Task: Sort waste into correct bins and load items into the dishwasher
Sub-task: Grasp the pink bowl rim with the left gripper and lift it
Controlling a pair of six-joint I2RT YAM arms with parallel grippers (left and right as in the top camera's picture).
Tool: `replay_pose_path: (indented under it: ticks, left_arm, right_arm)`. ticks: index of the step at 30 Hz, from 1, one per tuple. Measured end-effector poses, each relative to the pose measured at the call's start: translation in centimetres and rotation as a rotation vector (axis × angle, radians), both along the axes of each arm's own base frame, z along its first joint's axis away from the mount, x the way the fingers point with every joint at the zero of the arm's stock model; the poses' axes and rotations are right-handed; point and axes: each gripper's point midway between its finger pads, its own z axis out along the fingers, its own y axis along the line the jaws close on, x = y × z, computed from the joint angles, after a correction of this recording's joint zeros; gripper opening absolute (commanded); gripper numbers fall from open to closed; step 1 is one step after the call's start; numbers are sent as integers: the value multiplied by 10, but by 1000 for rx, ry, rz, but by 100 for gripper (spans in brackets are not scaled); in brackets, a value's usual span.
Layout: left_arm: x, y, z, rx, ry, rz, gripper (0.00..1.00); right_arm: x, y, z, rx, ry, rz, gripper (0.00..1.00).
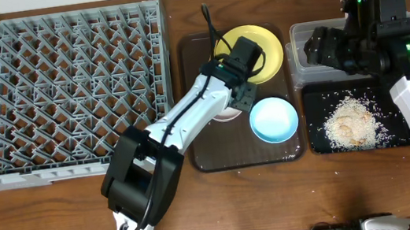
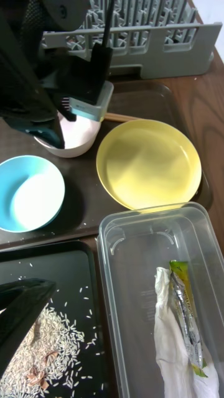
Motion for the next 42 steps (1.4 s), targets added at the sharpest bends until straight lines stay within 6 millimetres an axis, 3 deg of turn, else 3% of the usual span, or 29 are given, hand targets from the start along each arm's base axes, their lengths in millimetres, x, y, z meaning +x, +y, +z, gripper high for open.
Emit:
replay_pose_path:
  ticks: [7,12,16,18,36,42]
  left_arm:
    - [8,11,0,21,-19,60,56]
    - [29,43,1,25,-21,145,59]
    - [41,65,1,37,-24,146,59]
    - [44,70,0,44,-23,120,58]
    - [29,71,-21,82,53,2,41]
    - [27,71,-31,91,75,4,27]
  right_arm:
    - [0,0,0,-4,-1,5,79]
    - [0,0,0,-4,-2,5,79]
    - [0,0,0,-4,-1,6,89]
    - [0,0,0,-4,-2,8,99]
    - [-1,0,0,-8,1,12,99]
    - [-1,0,0,-8,1,12,99]
